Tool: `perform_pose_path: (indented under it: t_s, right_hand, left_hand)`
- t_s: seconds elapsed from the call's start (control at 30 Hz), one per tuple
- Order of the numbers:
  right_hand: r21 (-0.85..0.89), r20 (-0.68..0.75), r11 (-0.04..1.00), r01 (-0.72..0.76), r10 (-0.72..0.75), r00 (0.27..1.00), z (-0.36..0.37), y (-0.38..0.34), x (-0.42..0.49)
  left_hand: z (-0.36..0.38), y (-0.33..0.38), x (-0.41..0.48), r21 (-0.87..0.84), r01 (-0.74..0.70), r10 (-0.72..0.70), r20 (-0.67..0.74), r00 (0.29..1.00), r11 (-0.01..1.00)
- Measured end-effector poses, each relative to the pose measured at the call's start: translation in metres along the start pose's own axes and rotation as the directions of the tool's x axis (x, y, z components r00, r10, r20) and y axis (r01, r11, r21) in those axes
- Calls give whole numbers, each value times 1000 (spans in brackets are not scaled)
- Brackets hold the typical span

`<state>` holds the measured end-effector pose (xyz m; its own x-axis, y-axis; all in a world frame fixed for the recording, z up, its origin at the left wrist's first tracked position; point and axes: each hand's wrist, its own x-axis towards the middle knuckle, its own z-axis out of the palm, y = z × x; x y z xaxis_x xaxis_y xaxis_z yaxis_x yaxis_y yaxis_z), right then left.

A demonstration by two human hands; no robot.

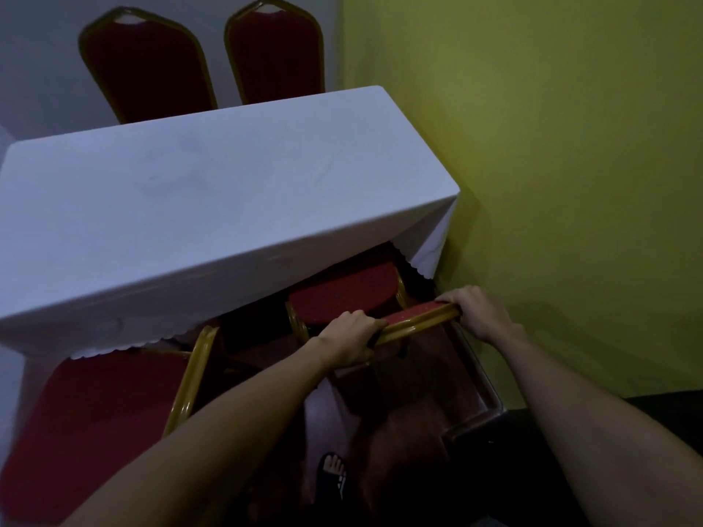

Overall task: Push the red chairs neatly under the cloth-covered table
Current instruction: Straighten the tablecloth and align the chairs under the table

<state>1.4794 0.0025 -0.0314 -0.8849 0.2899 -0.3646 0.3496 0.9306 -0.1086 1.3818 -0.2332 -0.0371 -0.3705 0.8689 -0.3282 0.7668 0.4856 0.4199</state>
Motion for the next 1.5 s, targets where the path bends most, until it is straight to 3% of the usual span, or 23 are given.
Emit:
perform_pose_path:
  t_s: [0.27,0.33,0.47,0.5,0.57,0.63,0.7,0.8,0.9,0.97,1.03,1.1,1.2,1.33,1.5]
  right_hand:
    - [-20,-72,995,-99,97,993,5,16,4]
    - [-14,-18,997,-73,73,997,2,15,7]
    - [63,250,997,-50,32,968,-25,9,19]
    - [99,266,993,-59,31,963,-32,5,22]
    - [149,213,989,-11,-22,977,-43,-20,31]
    - [163,127,979,126,-147,981,-44,-65,36]
    - [177,111,946,273,-295,949,-35,-119,36]
    - [184,134,862,472,-497,857,-7,-202,33]
    - [147,140,745,651,-667,731,16,-280,24]
    - [84,156,666,741,-743,650,29,-320,19]
    - [-20,195,605,796,-778,597,39,-345,17]
    - [-130,206,541,831,-805,556,48,-362,16]
    - [-218,145,529,820,-813,563,54,-371,14]
    - [-269,135,488,831,-835,534,55,-368,9]
    - [-224,251,449,865,-831,497,60,-343,-3]
  left_hand:
    - [8,17,14,-80,-13,12,-18,1000,997]
    - [11,14,14,-109,4,-4,-1,1000,994]
    - [-4,1,9,-86,76,-58,192,980,993]
    - [-12,-6,4,-104,106,-84,196,977,989]
    - [-31,-29,-19,-234,209,-201,61,978,949]
    - [-47,-58,-56,-381,293,-385,-194,902,877]
    - [-51,-84,-102,-495,345,-553,-371,746,797]
    - [-33,-109,-178,-591,425,-706,-397,587,686]
    - [8,-108,-247,-640,490,-785,-320,530,591]
    - [36,-99,-282,-720,466,-811,-230,538,514]
    - [58,-87,-301,-757,463,-788,-110,605,461]
    - [77,-77,-312,-680,532,-751,-42,659,505]
    - [96,-75,-310,-483,604,-728,-110,677,634]
    - [101,-71,-310,-396,676,-767,-129,628,621]
    - [117,-51,-328,-321,607,-674,-162,721,727]
